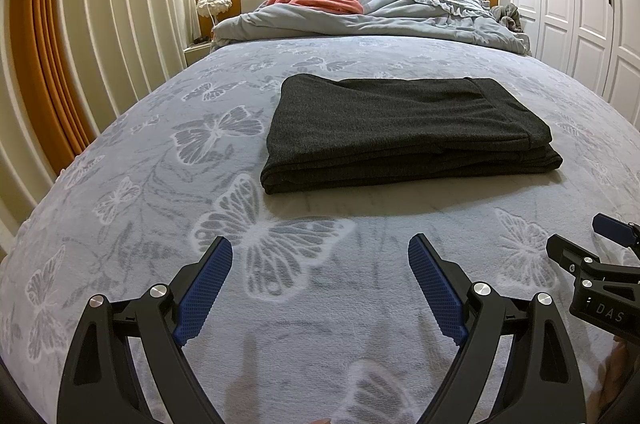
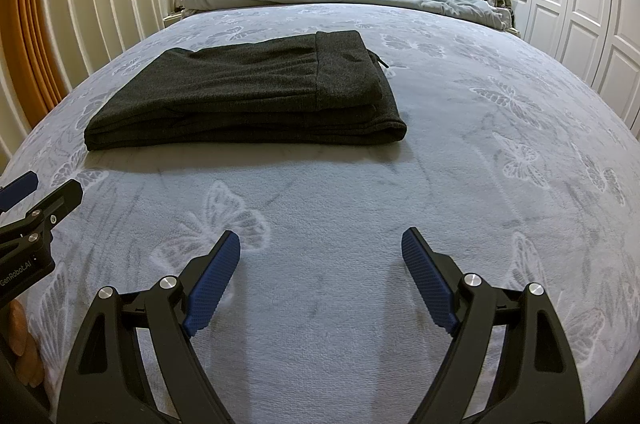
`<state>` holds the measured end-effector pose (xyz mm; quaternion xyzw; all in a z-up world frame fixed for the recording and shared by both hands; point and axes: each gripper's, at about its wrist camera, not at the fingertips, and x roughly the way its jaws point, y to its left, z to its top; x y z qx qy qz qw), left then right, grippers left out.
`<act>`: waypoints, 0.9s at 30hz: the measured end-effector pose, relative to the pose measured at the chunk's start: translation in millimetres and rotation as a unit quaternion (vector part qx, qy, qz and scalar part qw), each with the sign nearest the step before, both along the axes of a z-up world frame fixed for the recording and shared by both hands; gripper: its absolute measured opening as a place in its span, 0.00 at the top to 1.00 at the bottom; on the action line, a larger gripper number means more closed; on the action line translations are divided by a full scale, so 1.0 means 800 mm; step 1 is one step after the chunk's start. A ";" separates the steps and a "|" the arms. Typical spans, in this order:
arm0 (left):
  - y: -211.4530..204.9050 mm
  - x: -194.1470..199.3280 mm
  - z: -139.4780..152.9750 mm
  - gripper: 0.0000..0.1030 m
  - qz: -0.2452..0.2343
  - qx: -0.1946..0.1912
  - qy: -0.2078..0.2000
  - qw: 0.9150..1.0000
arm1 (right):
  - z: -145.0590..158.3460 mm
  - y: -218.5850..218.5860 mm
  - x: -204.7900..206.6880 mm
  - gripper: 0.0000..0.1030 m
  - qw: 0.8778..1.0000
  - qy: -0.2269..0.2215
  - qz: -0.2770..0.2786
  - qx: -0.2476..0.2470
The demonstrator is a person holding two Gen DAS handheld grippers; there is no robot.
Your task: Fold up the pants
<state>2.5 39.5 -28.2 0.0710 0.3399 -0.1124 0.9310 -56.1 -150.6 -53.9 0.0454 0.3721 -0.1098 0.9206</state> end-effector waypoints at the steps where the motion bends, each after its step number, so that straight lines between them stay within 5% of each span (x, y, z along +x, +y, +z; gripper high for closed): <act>1: 0.000 0.000 0.000 0.16 0.000 0.000 0.000 1.000 | 0.000 0.000 0.000 0.22 1.000 0.000 0.000 0.000; 27: -0.001 0.002 0.002 0.16 -0.002 -0.001 -0.002 1.000 | 0.000 0.000 0.000 0.22 1.000 0.000 0.000 0.000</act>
